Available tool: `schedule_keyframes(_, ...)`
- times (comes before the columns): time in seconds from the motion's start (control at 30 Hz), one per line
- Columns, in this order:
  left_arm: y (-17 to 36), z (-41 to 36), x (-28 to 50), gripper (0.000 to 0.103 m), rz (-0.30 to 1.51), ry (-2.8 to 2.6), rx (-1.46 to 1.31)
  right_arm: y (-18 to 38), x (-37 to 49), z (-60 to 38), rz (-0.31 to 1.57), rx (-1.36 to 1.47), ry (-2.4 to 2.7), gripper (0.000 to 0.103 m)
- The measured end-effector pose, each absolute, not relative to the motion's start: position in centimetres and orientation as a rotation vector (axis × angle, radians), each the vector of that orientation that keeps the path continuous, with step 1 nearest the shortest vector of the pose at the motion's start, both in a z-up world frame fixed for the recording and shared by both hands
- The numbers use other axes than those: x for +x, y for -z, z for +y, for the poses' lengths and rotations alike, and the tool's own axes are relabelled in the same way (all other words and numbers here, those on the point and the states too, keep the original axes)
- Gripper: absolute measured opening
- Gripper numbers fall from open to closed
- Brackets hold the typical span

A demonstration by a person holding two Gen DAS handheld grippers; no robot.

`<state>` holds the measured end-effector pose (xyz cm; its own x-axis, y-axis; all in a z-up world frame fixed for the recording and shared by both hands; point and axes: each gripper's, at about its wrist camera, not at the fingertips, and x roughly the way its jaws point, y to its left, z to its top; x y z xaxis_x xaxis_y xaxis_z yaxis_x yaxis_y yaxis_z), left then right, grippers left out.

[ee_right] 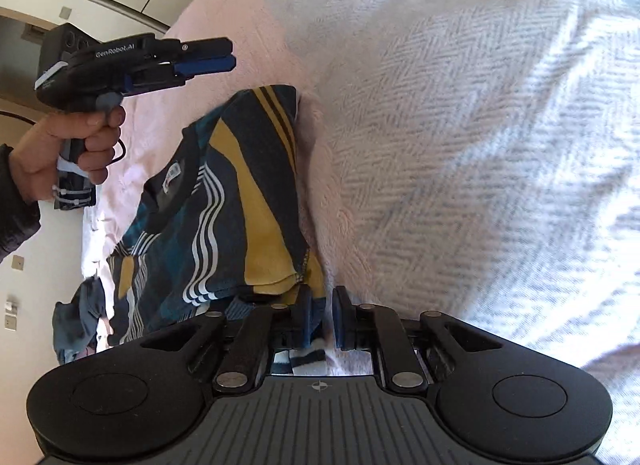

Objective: Fold clothes

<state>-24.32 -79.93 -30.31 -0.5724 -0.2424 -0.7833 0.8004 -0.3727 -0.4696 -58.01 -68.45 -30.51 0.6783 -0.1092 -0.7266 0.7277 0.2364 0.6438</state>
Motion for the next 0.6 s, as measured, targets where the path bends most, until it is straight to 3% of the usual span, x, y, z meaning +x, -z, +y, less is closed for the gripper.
schedule_keyframes(0.23,32.8,-76.5,-24.4,0.031,1.132,1.952,0.95,28.1,-55.2,-69.7,0.518,1.097,0.634,0.013)
schedule_keyframes(0.4,35.3,-75.7,-23.5,0.035,1.088,1.86,0.958,30.2,-51.3,-73.3,0.575,1.065,0.65,0.013)
schedule_keyframes(0.47,33.8,-74.8,-22.2,0.032,1.073,1.839,0.907,31.4,-50.4,-74.7,0.652,1.092,0.681,0.013)
schedule_keyframes(0.6,31.1,-69.4,-17.6,0.034,1.054,1.728,0.855,28.7,-51.2,-73.1,0.634,0.997,0.707,0.013)
